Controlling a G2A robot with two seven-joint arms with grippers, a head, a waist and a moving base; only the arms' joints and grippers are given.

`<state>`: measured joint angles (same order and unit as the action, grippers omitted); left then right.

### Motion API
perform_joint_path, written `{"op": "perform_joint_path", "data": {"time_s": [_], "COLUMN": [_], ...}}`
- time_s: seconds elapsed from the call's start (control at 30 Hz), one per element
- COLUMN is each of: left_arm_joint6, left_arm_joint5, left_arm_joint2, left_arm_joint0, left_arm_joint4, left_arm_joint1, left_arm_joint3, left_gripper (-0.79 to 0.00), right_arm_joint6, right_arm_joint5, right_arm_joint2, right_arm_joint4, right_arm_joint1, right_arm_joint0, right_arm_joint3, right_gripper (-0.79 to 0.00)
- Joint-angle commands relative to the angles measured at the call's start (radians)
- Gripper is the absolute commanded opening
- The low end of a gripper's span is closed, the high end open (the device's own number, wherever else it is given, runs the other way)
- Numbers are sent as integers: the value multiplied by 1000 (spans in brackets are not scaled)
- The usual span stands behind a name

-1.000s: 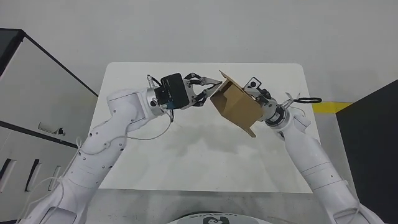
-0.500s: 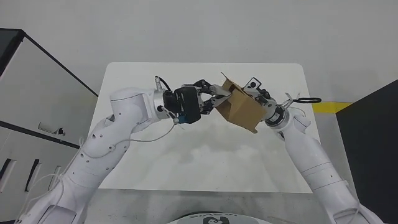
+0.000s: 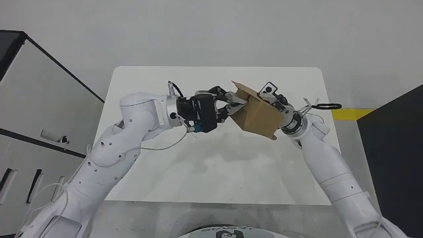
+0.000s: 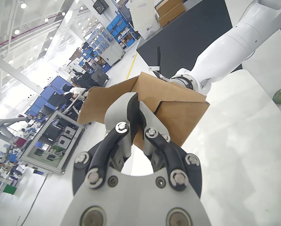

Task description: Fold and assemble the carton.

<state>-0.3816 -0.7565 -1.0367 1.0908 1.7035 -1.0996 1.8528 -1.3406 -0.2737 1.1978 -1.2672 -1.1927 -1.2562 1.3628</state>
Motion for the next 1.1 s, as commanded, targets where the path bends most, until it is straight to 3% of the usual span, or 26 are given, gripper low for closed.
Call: {"op": "perform_joint_path", "data": {"time_s": [0.0, 1.07], "left_arm_joint6": [-2, 4], "left_arm_joint5": [-3, 6], "left_arm_joint2": [6, 9], "left_arm_joint0": [-2, -11], "left_arm_joint4": [2, -2], "left_arm_joint1": [0, 4], "left_arm_joint3": [-1, -6], "left_gripper": [-785, -785], "right_arm_joint6": [0, -8], "right_arm_joint5": [0, 0], "right_arm_joint2": [0, 10], "right_arm_joint4": [0, 19], "right_arm_joint1": [-1, -2], "right_arm_joint0": [1, -6], "right_arm_joint3": [1, 0], "right_gripper": [-785, -785]}}
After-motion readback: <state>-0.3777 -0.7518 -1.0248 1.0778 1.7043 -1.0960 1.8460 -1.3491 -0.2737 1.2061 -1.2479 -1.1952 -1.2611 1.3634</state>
